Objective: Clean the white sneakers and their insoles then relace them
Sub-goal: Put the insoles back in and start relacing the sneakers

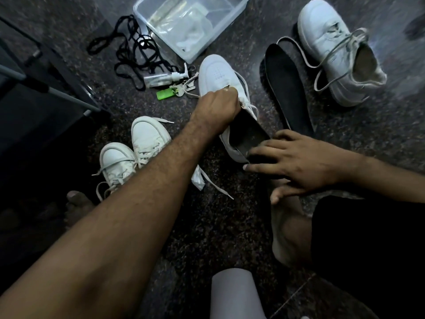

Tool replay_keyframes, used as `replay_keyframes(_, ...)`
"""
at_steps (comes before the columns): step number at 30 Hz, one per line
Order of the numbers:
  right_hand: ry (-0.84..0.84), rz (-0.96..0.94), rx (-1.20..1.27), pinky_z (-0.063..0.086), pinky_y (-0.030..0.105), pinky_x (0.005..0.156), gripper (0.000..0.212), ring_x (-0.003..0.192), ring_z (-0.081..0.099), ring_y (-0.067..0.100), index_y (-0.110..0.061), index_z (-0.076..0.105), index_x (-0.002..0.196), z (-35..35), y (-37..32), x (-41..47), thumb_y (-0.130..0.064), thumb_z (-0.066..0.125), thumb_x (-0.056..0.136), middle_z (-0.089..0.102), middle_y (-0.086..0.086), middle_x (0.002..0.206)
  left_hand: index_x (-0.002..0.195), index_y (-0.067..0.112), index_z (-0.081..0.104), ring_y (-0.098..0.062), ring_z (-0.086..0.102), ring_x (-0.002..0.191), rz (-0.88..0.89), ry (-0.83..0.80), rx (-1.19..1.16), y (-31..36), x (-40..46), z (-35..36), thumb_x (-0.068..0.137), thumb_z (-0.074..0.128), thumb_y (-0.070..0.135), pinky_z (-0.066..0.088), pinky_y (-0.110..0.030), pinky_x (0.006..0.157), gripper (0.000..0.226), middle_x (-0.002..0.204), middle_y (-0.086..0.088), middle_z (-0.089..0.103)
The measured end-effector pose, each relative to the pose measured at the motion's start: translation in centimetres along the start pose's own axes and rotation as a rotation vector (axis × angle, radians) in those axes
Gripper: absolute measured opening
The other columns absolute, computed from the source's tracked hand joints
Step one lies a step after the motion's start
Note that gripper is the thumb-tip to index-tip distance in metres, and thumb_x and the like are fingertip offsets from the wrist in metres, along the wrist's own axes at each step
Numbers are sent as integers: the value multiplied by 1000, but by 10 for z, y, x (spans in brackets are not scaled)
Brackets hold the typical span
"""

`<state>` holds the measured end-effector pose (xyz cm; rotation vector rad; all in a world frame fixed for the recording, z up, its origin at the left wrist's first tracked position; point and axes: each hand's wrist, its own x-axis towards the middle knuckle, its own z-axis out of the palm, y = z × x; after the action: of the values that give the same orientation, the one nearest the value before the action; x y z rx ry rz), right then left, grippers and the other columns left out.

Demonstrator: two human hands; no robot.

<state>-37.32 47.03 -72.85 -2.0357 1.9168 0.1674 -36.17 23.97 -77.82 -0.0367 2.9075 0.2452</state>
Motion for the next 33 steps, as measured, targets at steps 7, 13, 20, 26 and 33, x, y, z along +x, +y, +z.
replay_keyframes(7,162,249,-116,47,41,95,44,120,60,33,-1,54,134,24,-20,23,-11,26,101,60,18,133,97,10,62,-36,68,80,-29,78,98,7,-5,3,98,42,27,45,-40,62,26,89,-12,70)
replay_keyframes(13,94,440,29,48,37,75,50,96,67,28,-8,58,128,38,-21,52,-22,24,95,69,9,105,120,7,57,-41,60,110,-75,-76,65,25,-13,-9,104,38,30,45,-44,85,33,121,-20,63)
replay_keyframes(20,95,483,-2,37,37,70,61,93,66,28,-14,60,117,40,4,76,-25,9,84,65,6,103,113,7,56,-42,60,103,-129,-46,-75,21,-31,3,104,39,32,37,-42,72,32,111,-21,66)
replay_keyframes(26,-31,314,-89,34,34,66,55,105,62,25,-17,52,128,26,12,73,-27,15,88,57,3,121,113,11,49,-43,61,101,-180,23,-188,22,-46,18,104,37,34,43,-45,75,27,113,-16,64)
replay_keyframes(33,-158,243,-177,38,32,65,27,100,65,18,-33,61,110,-2,6,52,-24,40,96,68,-10,105,113,10,48,-44,61,98,-182,68,-219,22,-44,29,105,35,31,43,-48,75,26,108,-18,64)
